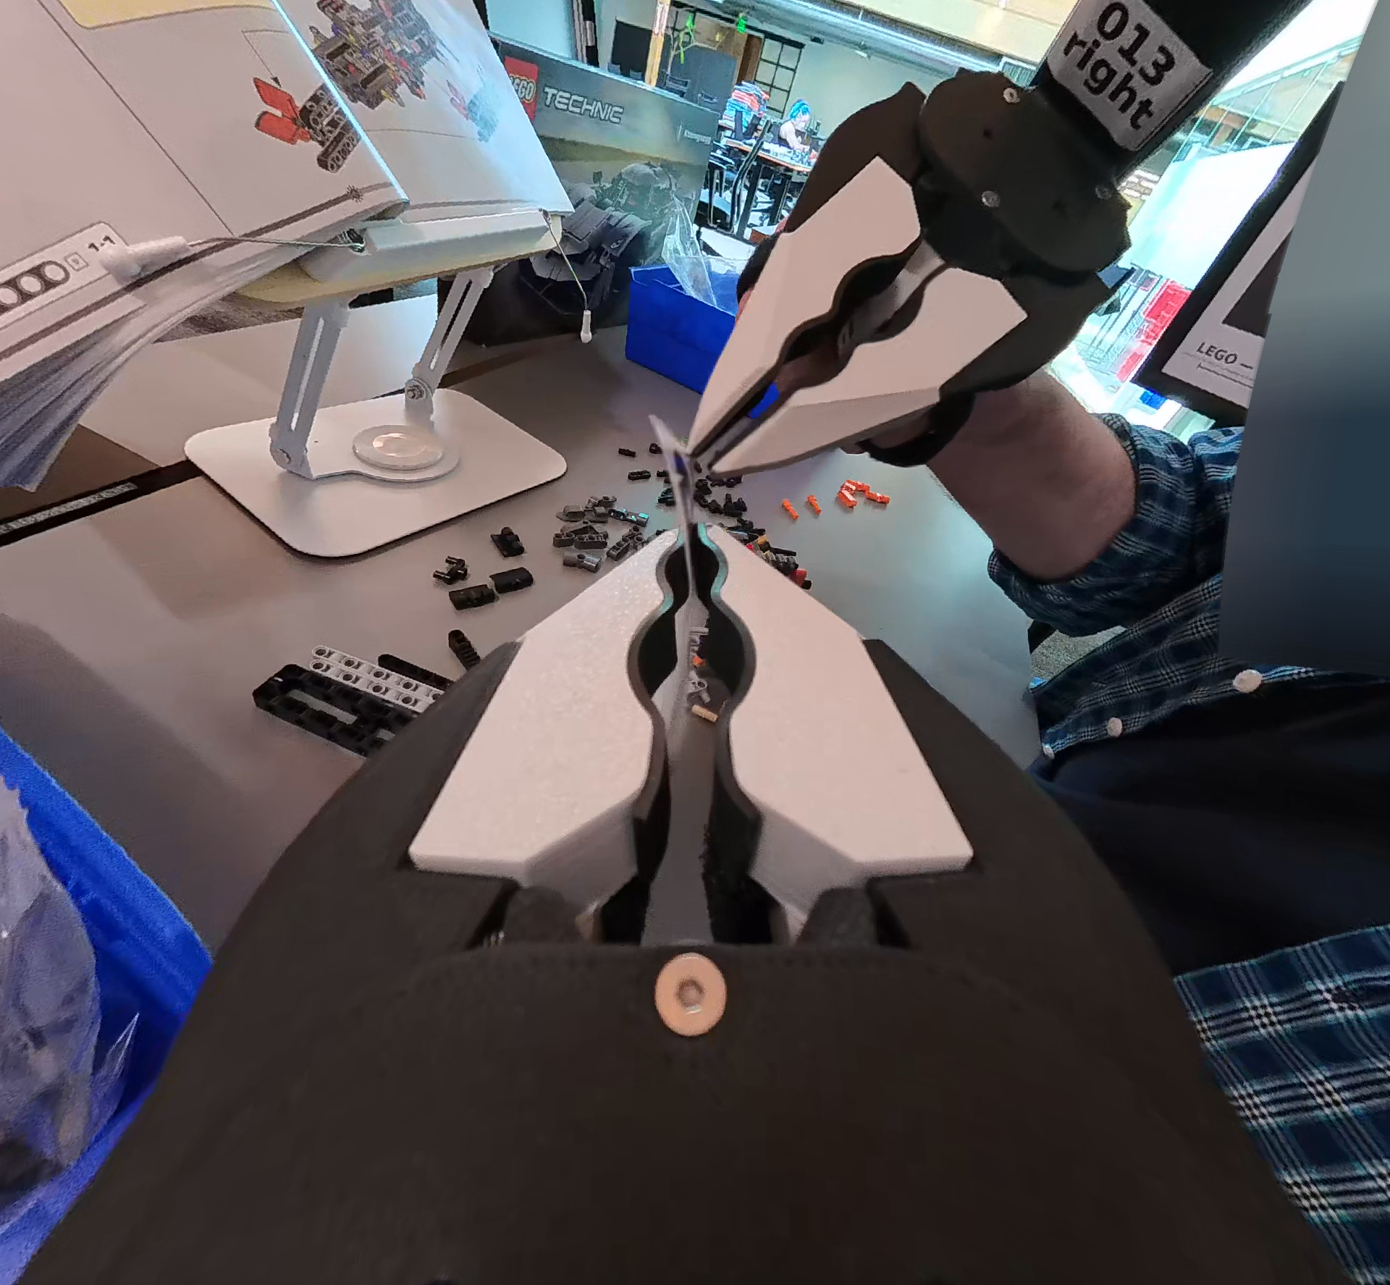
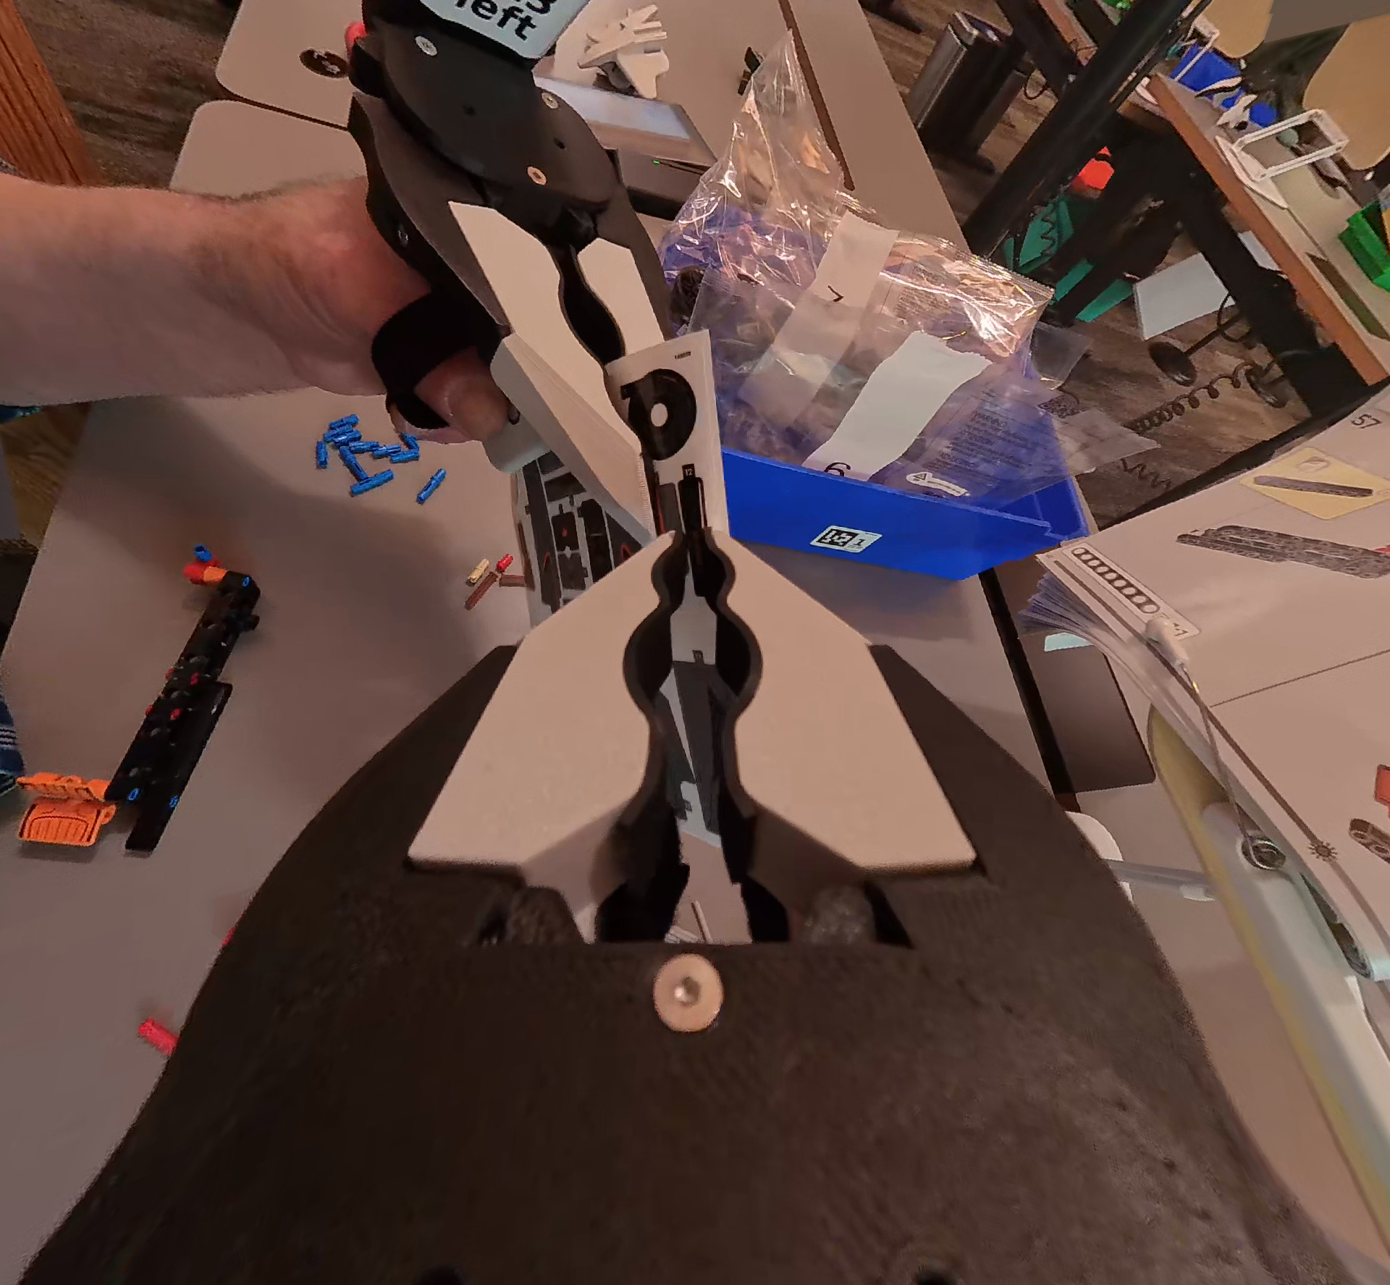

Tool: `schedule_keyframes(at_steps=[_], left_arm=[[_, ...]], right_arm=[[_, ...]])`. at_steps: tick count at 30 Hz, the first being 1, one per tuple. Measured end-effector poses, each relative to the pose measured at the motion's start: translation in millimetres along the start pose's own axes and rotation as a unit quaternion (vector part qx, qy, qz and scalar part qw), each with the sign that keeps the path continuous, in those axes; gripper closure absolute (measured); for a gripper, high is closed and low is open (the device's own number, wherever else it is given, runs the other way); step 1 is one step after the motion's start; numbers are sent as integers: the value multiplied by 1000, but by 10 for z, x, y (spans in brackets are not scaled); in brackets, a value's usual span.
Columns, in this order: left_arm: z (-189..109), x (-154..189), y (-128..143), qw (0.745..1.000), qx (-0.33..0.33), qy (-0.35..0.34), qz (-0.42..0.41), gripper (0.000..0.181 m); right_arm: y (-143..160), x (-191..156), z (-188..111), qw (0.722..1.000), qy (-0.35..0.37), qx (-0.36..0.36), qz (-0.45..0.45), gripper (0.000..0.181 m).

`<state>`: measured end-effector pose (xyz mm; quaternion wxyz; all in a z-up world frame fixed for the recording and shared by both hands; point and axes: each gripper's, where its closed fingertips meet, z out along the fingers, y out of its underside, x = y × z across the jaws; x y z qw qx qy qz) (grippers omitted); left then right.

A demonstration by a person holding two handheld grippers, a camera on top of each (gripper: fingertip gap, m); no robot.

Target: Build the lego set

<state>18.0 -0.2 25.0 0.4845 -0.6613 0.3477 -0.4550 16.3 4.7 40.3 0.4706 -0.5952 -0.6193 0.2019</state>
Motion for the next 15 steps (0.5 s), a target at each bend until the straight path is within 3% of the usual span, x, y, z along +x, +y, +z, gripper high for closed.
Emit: schedule_keyframes(at_steps=[15], left_arm=[[40, 89, -33, 999, -2, 11, 33, 181]], right_arm=[[33, 35, 1, 1000, 7, -4, 5, 179]])
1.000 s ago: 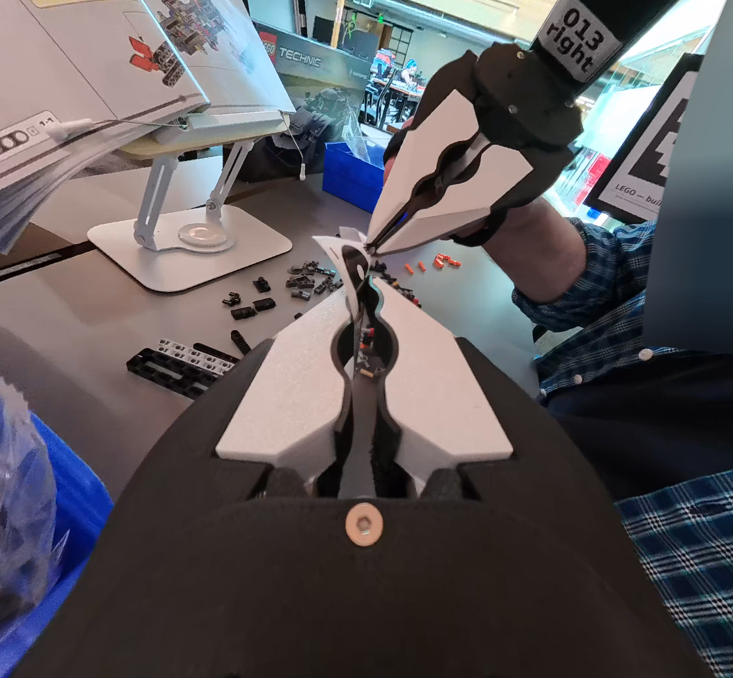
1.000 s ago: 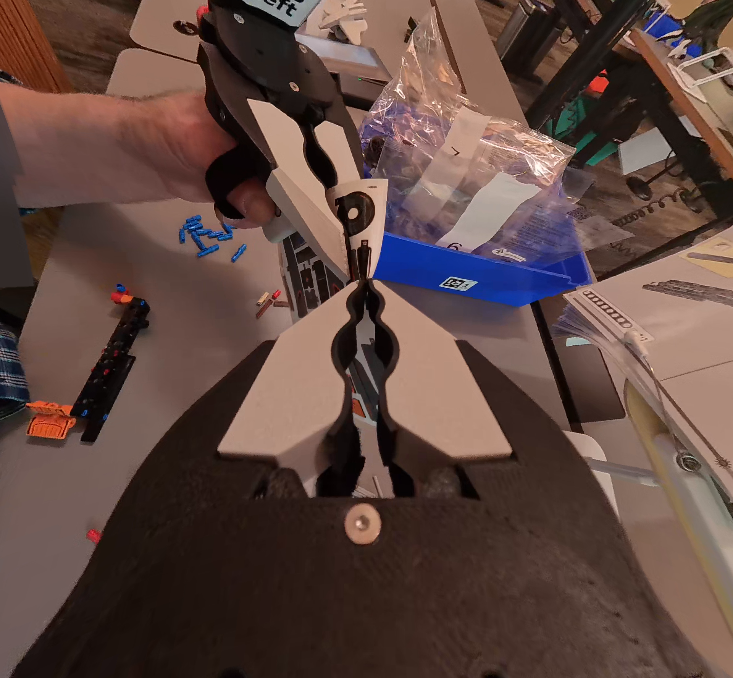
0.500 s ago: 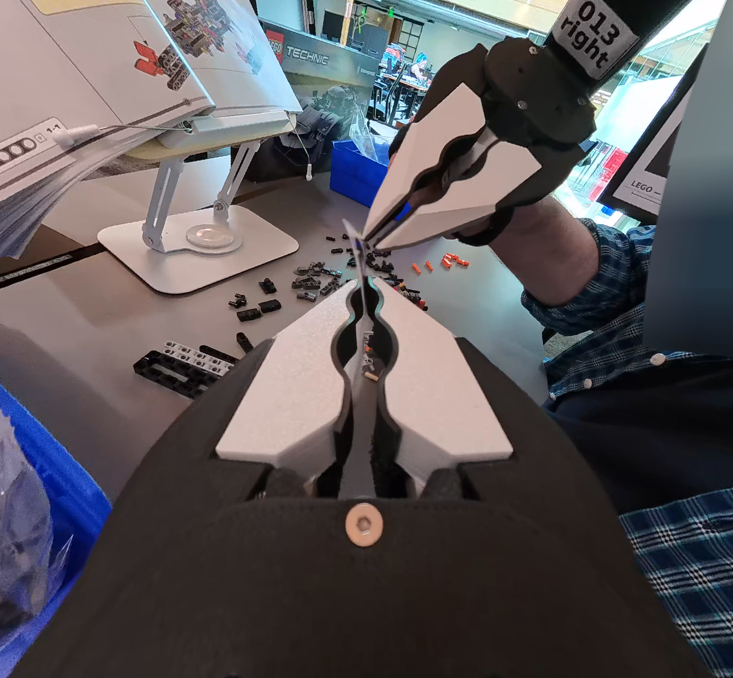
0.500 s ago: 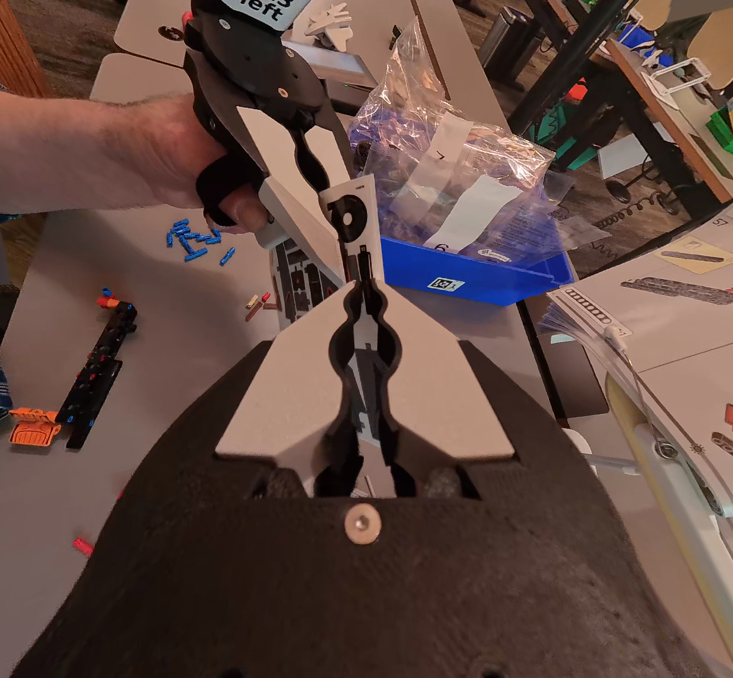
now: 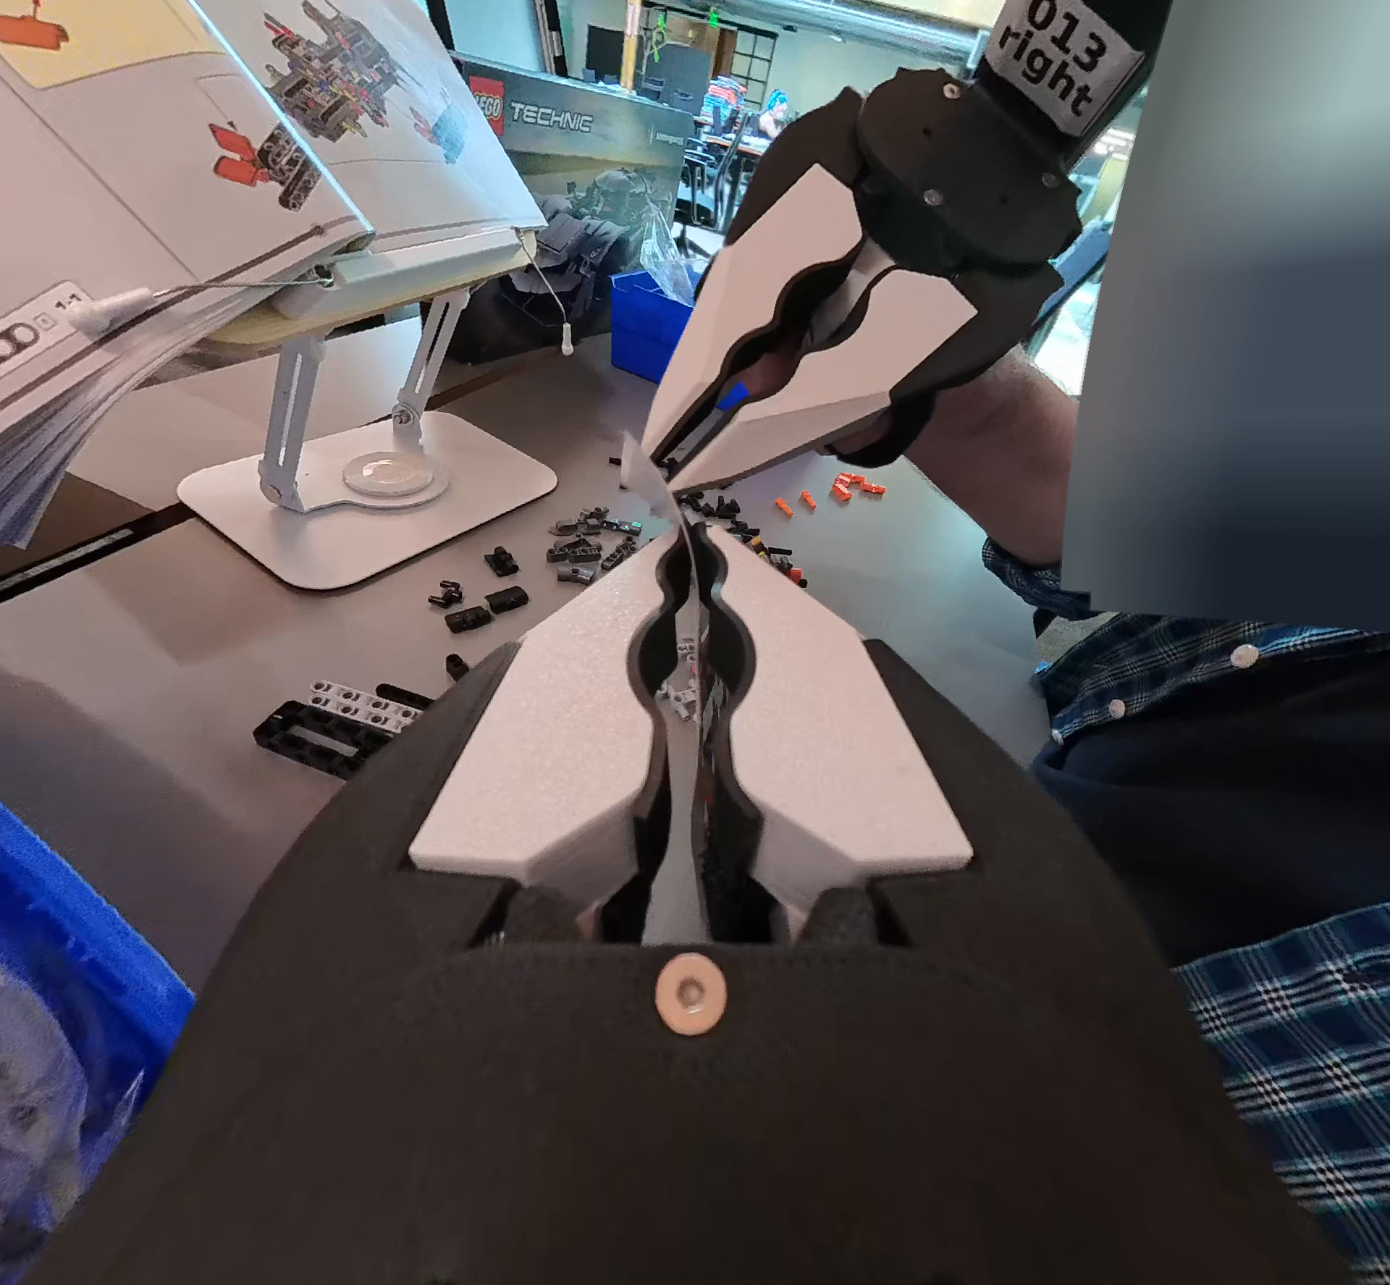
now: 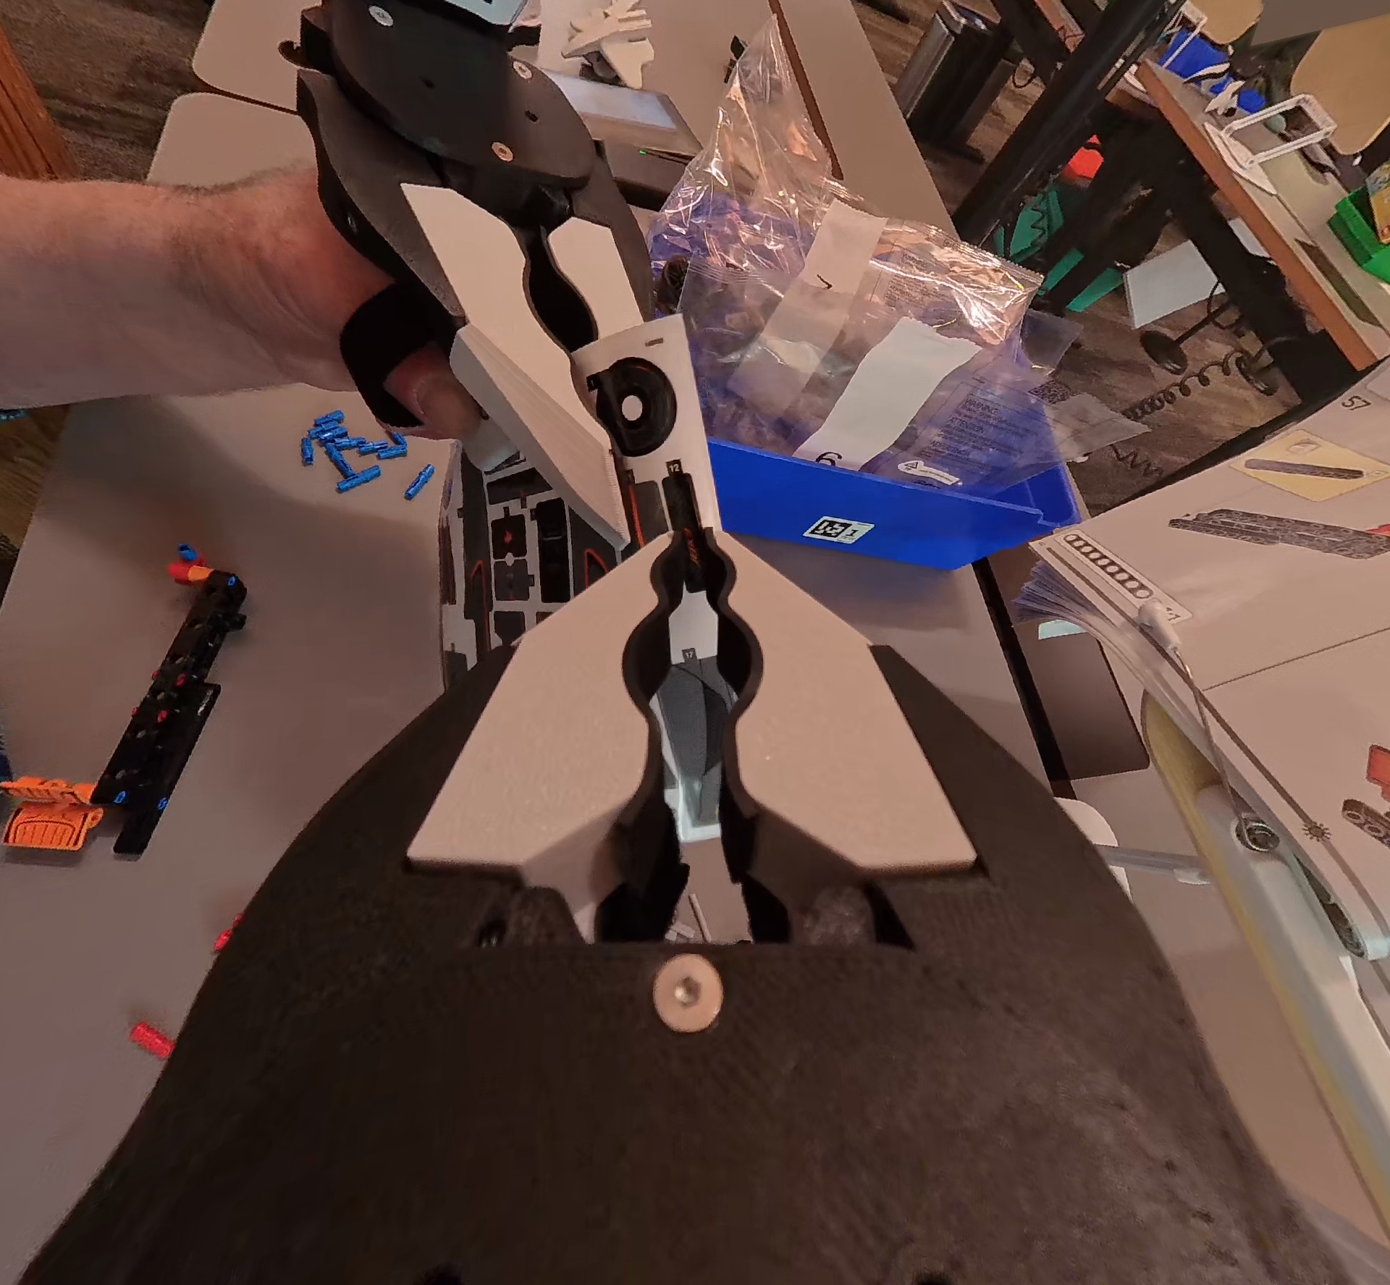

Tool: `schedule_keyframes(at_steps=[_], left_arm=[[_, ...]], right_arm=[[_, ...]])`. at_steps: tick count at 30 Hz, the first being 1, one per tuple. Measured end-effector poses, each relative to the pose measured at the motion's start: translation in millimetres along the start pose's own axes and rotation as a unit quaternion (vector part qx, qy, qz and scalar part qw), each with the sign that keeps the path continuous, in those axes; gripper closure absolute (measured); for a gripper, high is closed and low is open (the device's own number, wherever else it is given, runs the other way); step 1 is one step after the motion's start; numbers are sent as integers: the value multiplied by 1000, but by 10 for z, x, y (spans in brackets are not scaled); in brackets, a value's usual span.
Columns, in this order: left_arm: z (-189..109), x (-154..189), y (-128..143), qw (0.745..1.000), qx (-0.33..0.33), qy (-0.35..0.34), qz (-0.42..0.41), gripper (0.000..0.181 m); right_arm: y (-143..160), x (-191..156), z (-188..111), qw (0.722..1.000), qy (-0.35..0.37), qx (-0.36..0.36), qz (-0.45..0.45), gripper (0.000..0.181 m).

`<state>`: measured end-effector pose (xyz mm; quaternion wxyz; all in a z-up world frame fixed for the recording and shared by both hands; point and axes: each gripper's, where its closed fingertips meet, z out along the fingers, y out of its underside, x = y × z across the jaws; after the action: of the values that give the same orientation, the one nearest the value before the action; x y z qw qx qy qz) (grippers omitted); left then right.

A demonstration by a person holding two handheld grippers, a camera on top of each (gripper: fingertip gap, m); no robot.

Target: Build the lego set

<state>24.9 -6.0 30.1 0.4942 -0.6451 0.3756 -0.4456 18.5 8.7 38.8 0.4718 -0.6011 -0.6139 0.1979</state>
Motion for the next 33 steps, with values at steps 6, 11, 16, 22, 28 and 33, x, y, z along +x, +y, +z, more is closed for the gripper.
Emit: schedule_keyframes(at_steps=[6, 11, 16, 22, 28, 33], left_arm=[[10, 47, -17, 1000, 0, 5, 23, 181], [21, 69, -23, 1000, 3, 11, 23, 181], [27, 39, -18, 1000, 2, 3, 17, 181], [26, -32, -17, 1000, 2, -10, 3, 181], [39, -33, -23, 1000, 1, -9, 1, 181], [41, -62, -18, 1000, -3, -21, -1, 181]], right_arm=[[-20, -4, -35, 1000, -17, 13, 16, 181], [-12, -28, -35, 1000, -21, 9, 9, 181], [-28, -23, -70, 1000, -20, 13, 10, 181], [-38, -55, -101, 999, -29, 14, 14, 181], [-51, -47, -121, 999, -25, 20, 15, 181], [-92, -61, -153, 998, -41, 37, 40, 181]])
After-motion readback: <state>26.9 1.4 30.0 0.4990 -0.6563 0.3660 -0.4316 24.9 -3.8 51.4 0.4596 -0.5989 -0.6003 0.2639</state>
